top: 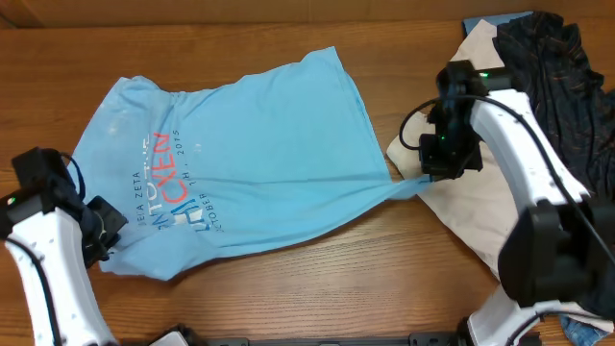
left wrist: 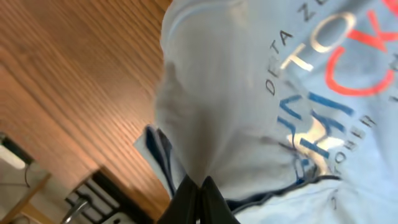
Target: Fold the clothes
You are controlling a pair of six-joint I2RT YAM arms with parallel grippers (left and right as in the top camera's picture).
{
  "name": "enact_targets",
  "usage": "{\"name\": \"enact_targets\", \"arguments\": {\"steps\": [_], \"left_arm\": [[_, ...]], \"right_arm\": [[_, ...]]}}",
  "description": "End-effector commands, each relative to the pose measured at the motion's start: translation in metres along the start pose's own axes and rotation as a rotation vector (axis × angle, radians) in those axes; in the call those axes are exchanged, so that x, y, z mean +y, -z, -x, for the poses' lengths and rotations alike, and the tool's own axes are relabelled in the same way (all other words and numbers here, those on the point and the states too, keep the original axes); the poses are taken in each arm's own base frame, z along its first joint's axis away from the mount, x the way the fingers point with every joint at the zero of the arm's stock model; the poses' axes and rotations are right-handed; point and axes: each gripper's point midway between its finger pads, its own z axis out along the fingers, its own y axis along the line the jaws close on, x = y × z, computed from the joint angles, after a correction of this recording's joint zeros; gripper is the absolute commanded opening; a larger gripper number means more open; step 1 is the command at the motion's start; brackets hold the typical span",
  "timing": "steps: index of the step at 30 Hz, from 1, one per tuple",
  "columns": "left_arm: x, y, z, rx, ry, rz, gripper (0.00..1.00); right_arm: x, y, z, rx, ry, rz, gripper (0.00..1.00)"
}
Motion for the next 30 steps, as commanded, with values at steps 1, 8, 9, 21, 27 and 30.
{"name": "enact_targets", "arguments": {"steps": [1, 8, 9, 21, 27, 30], "left_arm": [[0.004, 0.027, 0.003, -0.069, -0.036, -0.017, 0.04], [0.028, 0.066, 0.012, -0.166, 0.033, 0.027, 0.04], [0.031, 0.072, 0.015, -0.177, 0.052, 0.015, 0.04], [0.049, 0.082, 0.016, -0.184, 0.130, 0.053, 0.04], [0.012, 0.103, 0.025, -0.220, 0.031, -0.162, 0.04], [-0.008, 0.145, 0.034, -0.310, -0.034, -0.292, 0.04]], "right_arm": [[-0.002, 0.029, -0.004, -0.103, -0.016, 0.009, 0.04], [-0.001, 0.062, -0.015, -0.212, -0.016, 0.027, 0.04], [-0.001, 0.064, -0.018, -0.214, -0.016, 0.027, 0.04], [-0.004, 0.066, -0.040, -0.155, -0.029, 0.017, 0.04], [0.003, 0.109, -0.015, -0.389, -0.007, 0.056, 0.04], [0.007, 0.158, -0.008, -0.561, 0.005, 0.085, 0.04]]}}
